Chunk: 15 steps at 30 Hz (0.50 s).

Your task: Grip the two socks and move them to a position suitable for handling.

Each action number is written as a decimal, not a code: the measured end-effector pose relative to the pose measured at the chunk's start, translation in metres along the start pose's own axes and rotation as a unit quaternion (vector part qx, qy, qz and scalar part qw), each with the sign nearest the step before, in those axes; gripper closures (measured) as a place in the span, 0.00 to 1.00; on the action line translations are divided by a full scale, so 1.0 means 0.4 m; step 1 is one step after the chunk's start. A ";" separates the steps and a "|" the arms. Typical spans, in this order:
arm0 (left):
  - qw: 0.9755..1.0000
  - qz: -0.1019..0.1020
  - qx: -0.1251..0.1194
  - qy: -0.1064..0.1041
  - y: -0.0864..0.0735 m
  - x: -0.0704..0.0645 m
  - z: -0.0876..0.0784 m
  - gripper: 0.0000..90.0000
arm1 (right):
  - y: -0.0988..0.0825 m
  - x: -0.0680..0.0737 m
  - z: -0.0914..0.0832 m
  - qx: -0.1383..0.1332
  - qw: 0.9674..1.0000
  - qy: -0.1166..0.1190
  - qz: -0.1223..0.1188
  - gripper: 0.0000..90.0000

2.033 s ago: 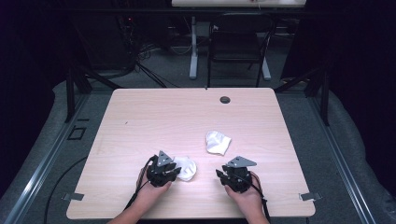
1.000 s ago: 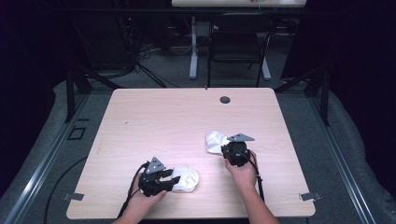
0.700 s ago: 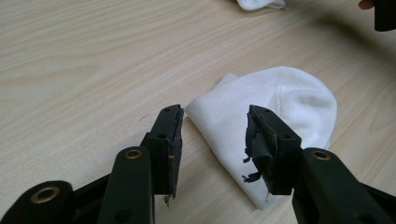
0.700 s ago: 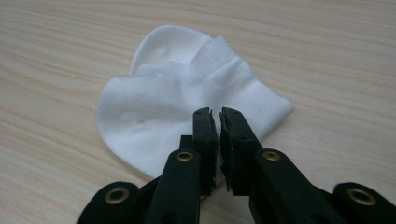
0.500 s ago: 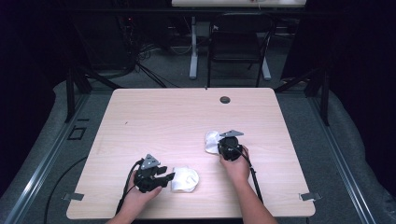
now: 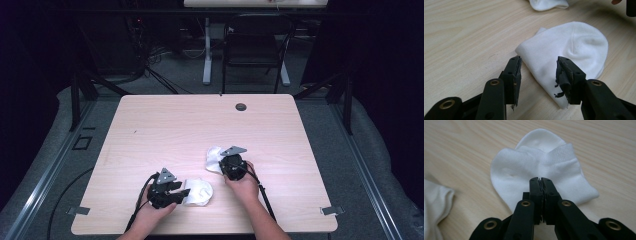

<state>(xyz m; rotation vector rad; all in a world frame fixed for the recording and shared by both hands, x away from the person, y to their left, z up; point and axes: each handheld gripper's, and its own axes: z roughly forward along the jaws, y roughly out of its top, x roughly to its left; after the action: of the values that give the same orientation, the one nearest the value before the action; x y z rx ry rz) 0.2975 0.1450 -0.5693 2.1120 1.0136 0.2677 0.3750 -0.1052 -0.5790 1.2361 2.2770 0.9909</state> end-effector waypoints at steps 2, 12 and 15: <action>1.000 0.003 0.001 0.000 -0.001 -0.001 0.003 0.61 | -0.001 0.013 -0.002 0.004 1.000 0.007 -0.007 0.98; 0.999 0.030 0.016 0.000 -0.009 -0.024 0.025 0.63 | 0.000 0.040 -0.064 -0.011 1.000 0.023 -0.006 0.84; 0.999 0.030 0.012 -0.001 -0.011 -0.028 0.028 0.64 | -0.012 0.051 -0.108 -0.024 0.999 0.036 -0.002 0.84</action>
<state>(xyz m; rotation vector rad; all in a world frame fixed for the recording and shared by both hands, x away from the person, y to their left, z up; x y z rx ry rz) 0.2931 0.1322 -0.5786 2.1677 0.9575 0.2842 0.3350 -0.1076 -0.5525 1.1929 2.2939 1.0991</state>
